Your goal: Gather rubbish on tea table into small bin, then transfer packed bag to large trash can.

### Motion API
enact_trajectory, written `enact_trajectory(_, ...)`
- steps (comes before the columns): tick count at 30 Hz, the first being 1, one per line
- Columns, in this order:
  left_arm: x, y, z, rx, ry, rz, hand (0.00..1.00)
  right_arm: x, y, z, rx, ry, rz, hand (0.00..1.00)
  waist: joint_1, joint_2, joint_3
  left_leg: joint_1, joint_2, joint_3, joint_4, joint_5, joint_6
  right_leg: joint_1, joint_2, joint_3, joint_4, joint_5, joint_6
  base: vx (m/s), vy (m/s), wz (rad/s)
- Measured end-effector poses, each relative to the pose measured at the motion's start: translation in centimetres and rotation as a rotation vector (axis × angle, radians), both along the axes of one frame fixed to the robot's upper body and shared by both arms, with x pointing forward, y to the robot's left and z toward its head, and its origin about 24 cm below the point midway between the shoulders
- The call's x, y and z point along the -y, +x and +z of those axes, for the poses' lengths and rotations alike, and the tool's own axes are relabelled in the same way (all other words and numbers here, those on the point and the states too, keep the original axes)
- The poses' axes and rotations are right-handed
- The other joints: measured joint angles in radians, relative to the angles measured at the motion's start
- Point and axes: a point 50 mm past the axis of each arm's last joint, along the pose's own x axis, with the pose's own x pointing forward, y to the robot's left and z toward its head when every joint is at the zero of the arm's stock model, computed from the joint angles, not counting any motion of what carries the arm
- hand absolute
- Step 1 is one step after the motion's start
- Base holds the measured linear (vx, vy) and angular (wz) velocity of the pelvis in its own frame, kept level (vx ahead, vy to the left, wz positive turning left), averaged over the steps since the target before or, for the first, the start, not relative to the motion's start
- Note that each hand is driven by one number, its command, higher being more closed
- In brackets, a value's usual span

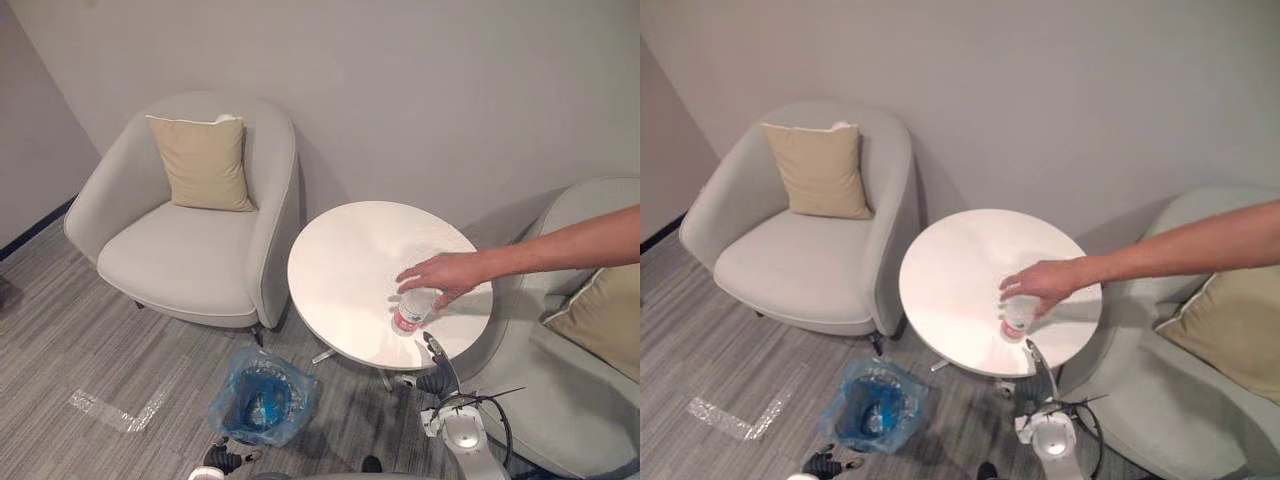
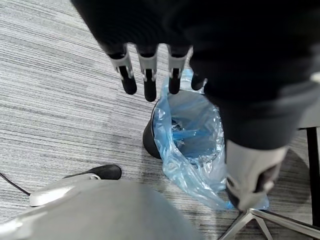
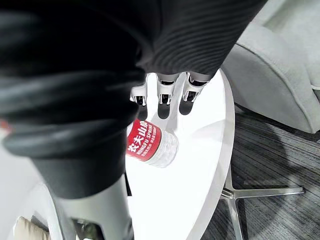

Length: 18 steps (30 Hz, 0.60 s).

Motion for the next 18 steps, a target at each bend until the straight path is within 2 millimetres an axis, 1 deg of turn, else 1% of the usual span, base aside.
enact_trajectory(4, 0.1, 0.0, 0.0, -0.001, 0.001, -0.011, 0.0, -0.2, 0.6, 0.2, 0.009, -0.002, 0.016, 0.0, 0.0, 0.004, -0.001, -0.012, -0.001, -0.015, -0.005, 0.007, -0.001, -0.008, -0.002, -0.014, -0.001, 0.0, 0.0, -0.03, -0.018, 0.11)
enact_trajectory(10, 0.2, 0.0, 0.0, -0.001, -0.001, -0.012, 0.0, -1.1, 2.1, 0.3, 0.014, 0.019, 0.05, 0.0, 0.001, 0.007, 0.001, -0.013, -0.002, -0.022, -0.02, 0.012, -0.001, -0.01, -0.001, -0.022, -0.007, 0.0, 0.0, -0.01, -0.006, 0.03)
enact_trajectory(18, 0.2, 0.1, 0.0, 0.0, -0.001, -0.013, 0.0, -1.2, 2.2, 0.0, -0.003, 0.015, 0.054, 0.0, 0.003, 0.007, 0.001, -0.013, -0.003, -0.04, -0.02, 0.012, -0.001, -0.005, -0.001, -0.04, -0.014, 0.0, 0.0, -0.01, -0.006, 0.07)
